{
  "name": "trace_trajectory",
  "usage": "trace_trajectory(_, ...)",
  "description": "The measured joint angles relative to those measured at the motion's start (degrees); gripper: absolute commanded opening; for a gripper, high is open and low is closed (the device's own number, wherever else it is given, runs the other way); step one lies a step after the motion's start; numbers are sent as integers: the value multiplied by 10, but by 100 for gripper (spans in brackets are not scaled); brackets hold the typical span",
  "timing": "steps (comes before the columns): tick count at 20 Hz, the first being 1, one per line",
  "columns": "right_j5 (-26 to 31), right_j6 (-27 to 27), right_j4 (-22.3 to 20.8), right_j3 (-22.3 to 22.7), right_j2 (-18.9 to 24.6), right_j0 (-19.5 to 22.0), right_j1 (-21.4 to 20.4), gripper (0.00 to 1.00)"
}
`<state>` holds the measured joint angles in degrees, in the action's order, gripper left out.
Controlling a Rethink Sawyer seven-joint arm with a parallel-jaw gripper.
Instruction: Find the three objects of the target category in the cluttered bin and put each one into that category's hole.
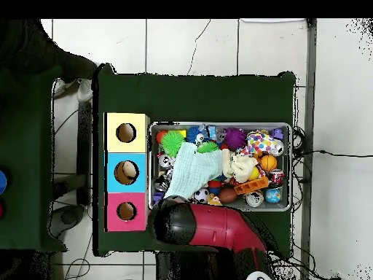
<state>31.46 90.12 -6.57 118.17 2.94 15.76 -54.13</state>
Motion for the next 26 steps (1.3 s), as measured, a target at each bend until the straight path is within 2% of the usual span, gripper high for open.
trace_trajectory(11,0,0,-20,-28,14,12,33,0)
trace_trajectory(26,-15,0,-45,-31,32,12,35,0)
